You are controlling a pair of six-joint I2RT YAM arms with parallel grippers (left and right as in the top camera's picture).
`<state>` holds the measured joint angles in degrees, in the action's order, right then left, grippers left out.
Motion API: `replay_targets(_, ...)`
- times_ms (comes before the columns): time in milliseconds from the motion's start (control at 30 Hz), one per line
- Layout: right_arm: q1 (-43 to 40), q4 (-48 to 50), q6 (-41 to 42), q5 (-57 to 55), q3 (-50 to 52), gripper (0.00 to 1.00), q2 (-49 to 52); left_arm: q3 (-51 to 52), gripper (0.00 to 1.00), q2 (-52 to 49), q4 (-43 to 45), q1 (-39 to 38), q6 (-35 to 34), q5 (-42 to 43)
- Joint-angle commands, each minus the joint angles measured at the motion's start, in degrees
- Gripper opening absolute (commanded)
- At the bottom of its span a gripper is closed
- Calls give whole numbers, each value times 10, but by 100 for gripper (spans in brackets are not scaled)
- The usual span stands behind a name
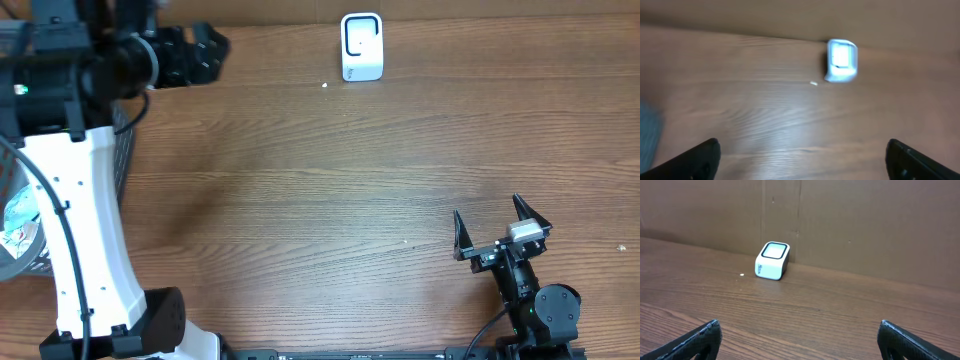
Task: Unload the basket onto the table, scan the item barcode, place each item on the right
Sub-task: 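Swing the left gripper over the grey basket and lower into it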
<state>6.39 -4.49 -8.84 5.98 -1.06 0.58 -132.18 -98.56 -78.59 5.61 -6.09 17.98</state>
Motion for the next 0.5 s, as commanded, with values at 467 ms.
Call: replay_targets(467,-1,3,0,1,6,100,-4,-38,100,-125,36,327,-138,-218)
